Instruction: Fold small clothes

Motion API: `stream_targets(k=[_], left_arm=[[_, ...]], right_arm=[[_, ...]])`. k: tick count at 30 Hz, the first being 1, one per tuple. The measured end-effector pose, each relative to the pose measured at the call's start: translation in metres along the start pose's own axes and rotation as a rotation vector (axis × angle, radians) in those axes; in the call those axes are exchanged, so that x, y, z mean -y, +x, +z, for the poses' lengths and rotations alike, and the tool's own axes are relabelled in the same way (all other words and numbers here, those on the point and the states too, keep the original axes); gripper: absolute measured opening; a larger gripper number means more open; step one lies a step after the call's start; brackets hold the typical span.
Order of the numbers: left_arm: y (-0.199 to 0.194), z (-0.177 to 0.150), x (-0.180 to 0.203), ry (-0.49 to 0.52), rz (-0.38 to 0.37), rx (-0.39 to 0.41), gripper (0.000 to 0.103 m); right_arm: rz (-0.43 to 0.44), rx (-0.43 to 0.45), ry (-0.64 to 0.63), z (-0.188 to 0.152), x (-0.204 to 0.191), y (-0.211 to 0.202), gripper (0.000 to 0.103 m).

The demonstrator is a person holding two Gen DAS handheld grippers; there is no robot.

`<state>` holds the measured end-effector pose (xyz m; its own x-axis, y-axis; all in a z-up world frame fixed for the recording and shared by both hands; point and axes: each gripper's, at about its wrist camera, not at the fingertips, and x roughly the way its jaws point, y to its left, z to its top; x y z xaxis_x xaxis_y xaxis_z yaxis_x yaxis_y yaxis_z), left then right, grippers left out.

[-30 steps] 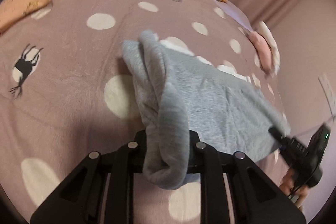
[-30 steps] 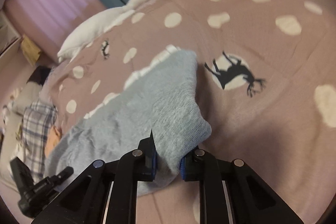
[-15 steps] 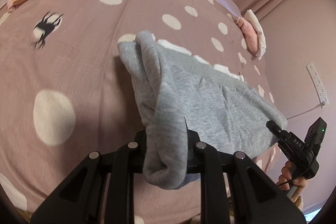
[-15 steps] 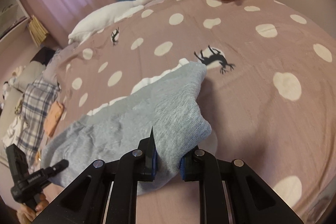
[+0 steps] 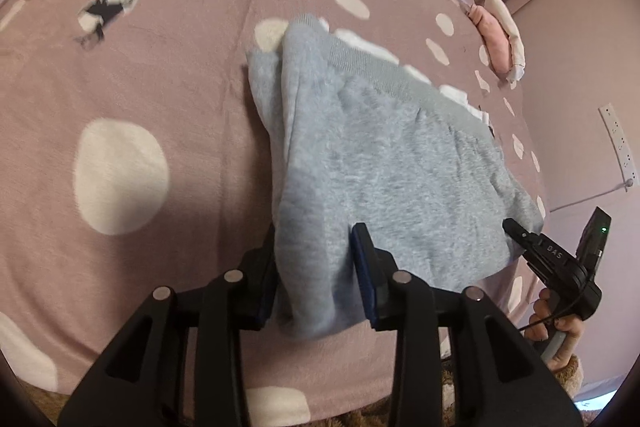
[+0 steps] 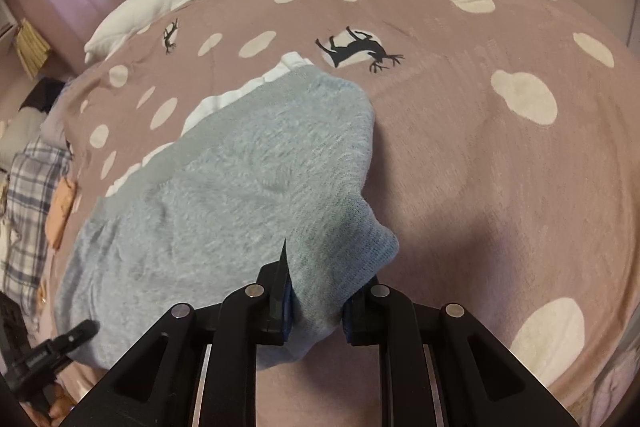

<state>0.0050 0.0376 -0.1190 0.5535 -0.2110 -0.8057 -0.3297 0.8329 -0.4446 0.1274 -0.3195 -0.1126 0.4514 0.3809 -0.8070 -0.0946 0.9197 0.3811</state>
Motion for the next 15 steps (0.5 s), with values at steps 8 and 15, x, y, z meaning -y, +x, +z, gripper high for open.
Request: stream_targets(k=[8,15], left_arm=[[-0.045,0.022,0.014,0.088,0.001,0.172,0.049],[-0.014,0.021,0.065,0.169,-0.141,0.08,0.047]], right_arm=[[-0.034,-0.007,0.0,-0.005,0.0,0.003,0.017],[-0.028,-0.006,0.007,-0.005,0.001,0.003,0.017]])
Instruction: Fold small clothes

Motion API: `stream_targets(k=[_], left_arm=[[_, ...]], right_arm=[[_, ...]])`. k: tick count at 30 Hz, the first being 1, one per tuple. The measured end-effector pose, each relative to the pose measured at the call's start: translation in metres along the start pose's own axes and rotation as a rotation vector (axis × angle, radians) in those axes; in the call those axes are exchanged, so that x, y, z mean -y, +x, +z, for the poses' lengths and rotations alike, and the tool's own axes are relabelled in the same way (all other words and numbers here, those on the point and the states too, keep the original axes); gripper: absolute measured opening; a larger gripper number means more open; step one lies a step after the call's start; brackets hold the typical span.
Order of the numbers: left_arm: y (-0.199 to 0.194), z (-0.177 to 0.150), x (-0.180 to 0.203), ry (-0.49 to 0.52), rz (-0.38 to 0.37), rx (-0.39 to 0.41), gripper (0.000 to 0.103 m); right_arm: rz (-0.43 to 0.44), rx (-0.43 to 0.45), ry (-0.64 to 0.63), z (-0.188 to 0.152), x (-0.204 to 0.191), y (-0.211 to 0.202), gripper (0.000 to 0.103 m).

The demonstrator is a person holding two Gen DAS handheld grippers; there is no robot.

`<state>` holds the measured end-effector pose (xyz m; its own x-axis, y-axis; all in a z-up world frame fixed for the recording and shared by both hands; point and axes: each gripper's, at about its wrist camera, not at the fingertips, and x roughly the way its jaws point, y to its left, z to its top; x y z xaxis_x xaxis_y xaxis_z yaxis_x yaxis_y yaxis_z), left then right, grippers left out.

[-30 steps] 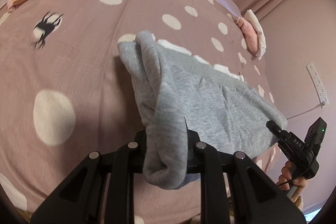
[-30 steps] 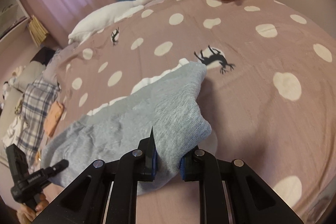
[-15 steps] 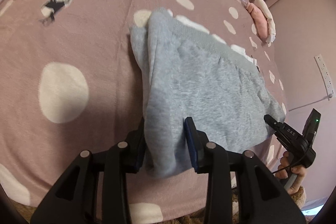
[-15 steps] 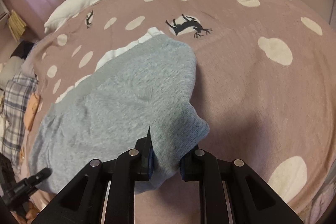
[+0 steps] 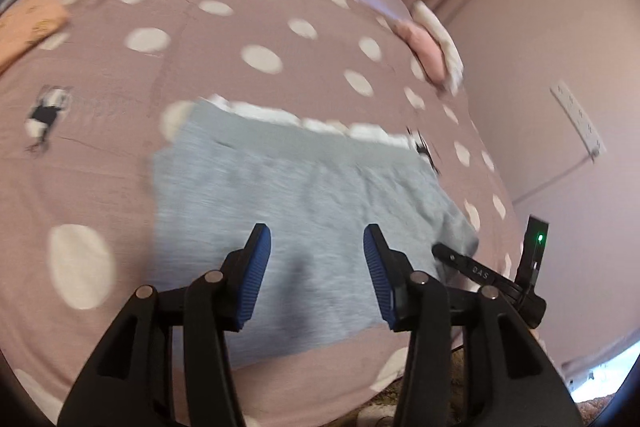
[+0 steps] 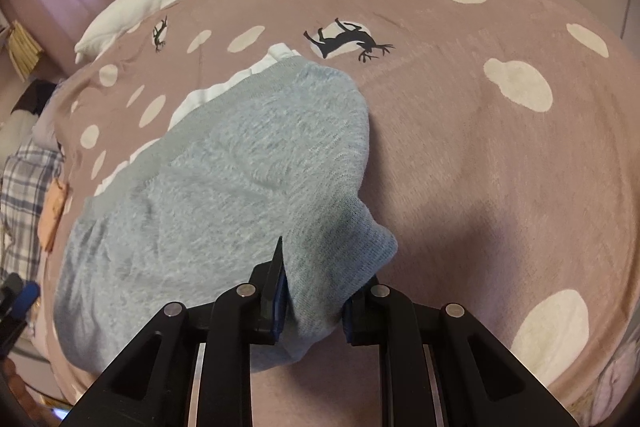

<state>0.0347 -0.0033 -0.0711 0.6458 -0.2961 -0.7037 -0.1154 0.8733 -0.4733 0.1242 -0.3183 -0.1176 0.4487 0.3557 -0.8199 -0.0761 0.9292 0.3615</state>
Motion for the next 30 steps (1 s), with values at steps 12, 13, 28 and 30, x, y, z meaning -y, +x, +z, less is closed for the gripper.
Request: stream_targets(k=[12,13,28,30], left_arm=[[0.083,-0.028,0.021,0.076,0.119,-0.198,0.037],[0.088,-0.029,0.021,0.083,0.135,-0.21,0.036],[0.1,-0.029,0.018,0.079,0.175,-0.229,0.038],[0.1,-0.029,0.019,0.081,0.178,-0.228,0.038]], right_arm=[[0.015,0.003,0.015,0.0,0.003,0.0,0.017],[0.017,0.002,0.017,0.001,0.004,0.0,0.018],[0.032,-0.006,0.042,0.003,0.007,0.011,0.022],[0.031,0.0,0.044,0.003,0.007,0.012,0.022]])
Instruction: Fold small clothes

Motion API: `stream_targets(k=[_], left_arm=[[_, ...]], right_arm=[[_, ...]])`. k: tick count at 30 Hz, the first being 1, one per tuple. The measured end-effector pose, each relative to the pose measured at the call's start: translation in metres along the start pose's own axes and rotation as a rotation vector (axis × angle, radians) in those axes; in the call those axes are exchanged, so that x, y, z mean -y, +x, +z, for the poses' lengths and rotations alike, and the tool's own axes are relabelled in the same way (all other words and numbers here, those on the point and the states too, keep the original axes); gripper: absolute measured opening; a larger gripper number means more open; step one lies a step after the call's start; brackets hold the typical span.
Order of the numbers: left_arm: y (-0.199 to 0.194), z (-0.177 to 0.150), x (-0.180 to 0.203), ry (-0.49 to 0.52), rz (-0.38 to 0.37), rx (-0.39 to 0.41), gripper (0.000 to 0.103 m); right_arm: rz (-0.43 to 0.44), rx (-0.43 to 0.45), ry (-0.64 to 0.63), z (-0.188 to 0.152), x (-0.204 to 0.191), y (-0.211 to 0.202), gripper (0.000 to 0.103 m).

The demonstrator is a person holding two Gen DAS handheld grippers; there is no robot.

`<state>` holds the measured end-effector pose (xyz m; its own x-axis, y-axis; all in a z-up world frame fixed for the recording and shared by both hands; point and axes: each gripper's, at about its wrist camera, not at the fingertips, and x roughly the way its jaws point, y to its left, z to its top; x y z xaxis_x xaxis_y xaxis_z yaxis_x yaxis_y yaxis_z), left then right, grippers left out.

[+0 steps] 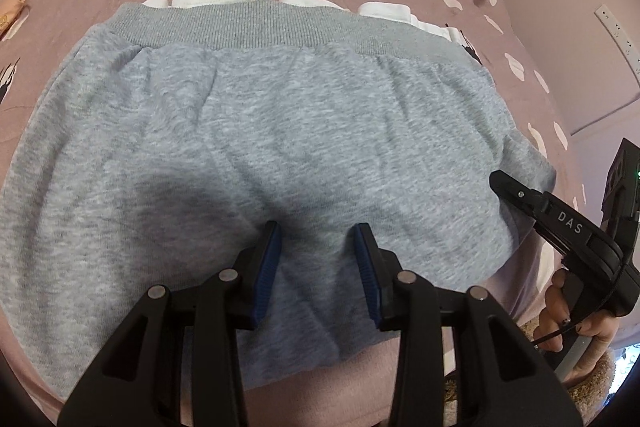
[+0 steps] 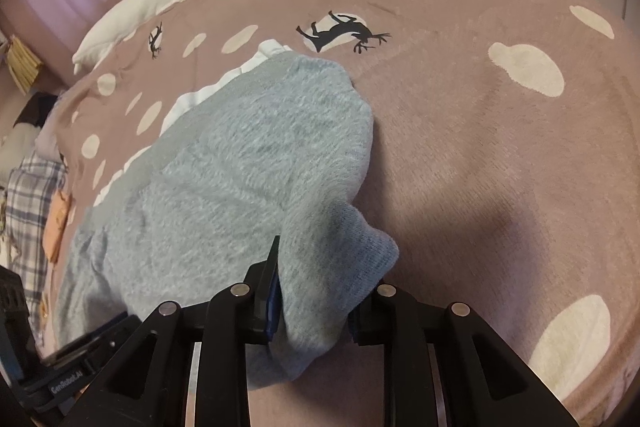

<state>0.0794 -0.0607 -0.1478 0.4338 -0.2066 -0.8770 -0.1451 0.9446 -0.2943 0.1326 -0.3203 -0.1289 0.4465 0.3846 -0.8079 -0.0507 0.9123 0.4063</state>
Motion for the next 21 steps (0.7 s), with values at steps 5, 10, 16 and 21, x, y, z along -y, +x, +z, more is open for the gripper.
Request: stream_targets(k=[5,10,16,21], left_arm=[[0.001,0.0,0.001,-0.003,-0.003,0.003,0.038],[-0.005,-0.003,-0.001,-0.007,-0.005,0.005,0.038],[-0.027,-0.008,-0.005,-0.011,0.001,0.028,0.038],[-0.063,-0.008,-0.022,-0.014,0.094,0.122,0.04]], right_arm=[[-0.004,0.018,-0.039,0.0,-0.007,-0.001,0.022],[-0.025,0.057,-0.079,0.003,-0.017,-0.008,0.021],[0.033,0.132,-0.139,0.016,-0.038,-0.035,0.019],[0.073,0.203,-0.245,0.024,-0.076,-0.057,0.019]])
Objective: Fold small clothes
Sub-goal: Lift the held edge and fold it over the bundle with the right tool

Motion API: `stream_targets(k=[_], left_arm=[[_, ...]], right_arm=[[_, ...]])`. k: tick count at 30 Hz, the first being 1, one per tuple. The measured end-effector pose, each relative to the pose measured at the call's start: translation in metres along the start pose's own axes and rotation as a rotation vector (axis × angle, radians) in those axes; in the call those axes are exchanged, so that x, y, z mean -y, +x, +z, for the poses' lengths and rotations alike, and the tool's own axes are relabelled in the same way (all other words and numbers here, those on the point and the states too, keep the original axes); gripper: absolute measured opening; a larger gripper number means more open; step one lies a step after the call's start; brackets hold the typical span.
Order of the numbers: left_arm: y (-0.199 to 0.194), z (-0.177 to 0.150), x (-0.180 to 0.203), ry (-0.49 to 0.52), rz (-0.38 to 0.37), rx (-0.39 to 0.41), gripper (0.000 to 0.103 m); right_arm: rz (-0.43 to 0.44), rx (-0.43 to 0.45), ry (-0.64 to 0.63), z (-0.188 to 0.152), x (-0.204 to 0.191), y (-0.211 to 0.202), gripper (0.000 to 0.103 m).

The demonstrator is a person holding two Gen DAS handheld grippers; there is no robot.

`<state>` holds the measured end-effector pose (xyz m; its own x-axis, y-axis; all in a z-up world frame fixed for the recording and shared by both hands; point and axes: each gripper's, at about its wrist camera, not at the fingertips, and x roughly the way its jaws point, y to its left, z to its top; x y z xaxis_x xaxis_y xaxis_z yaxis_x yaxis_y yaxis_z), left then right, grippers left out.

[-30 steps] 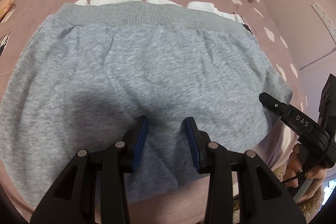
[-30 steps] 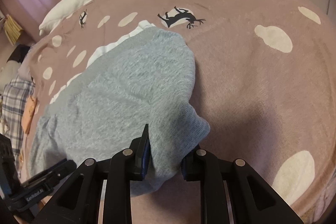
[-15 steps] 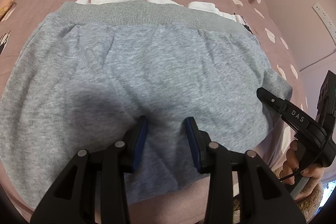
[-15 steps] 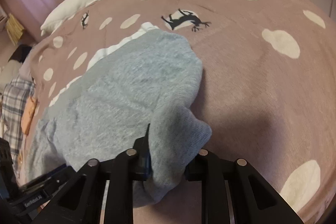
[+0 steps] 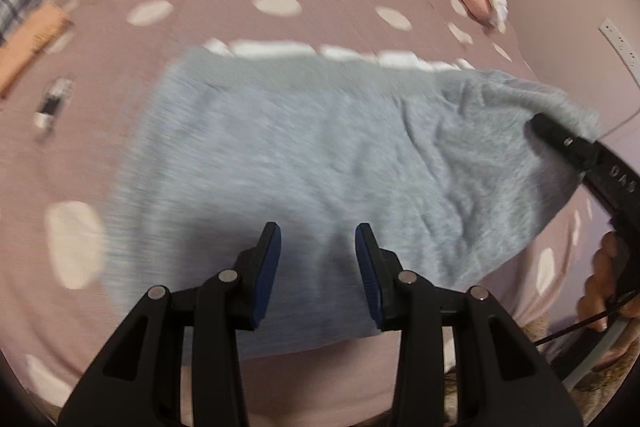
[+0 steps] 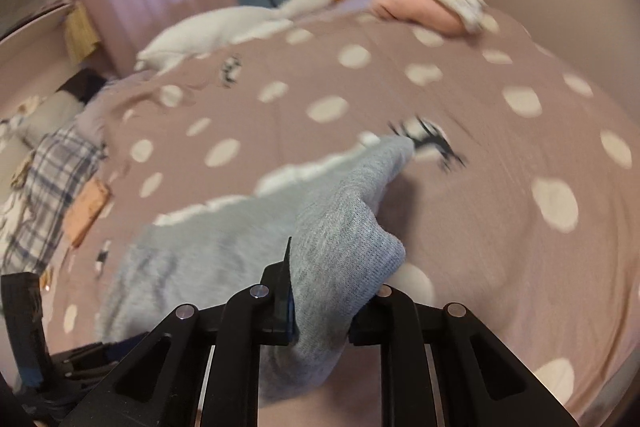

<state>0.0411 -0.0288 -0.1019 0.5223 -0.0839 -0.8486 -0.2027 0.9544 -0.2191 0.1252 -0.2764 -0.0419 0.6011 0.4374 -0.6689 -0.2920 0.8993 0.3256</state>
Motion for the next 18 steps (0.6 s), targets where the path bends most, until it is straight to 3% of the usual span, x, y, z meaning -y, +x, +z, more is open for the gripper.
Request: stream_targets(k=[6,18], left_arm=[[-0.038,-0.001,-0.036,-0.052,0.093,0.107,0.045],[-0.063,-0.001,-0.074,-0.138,0.177,0.169,0.046]], right_arm=[[0.03,0.063,-0.179,0.006,-0.056,-0.004,0.019],[0.163,-0.06,-0.435,-0.025,-0.136,0.023,0.019]])
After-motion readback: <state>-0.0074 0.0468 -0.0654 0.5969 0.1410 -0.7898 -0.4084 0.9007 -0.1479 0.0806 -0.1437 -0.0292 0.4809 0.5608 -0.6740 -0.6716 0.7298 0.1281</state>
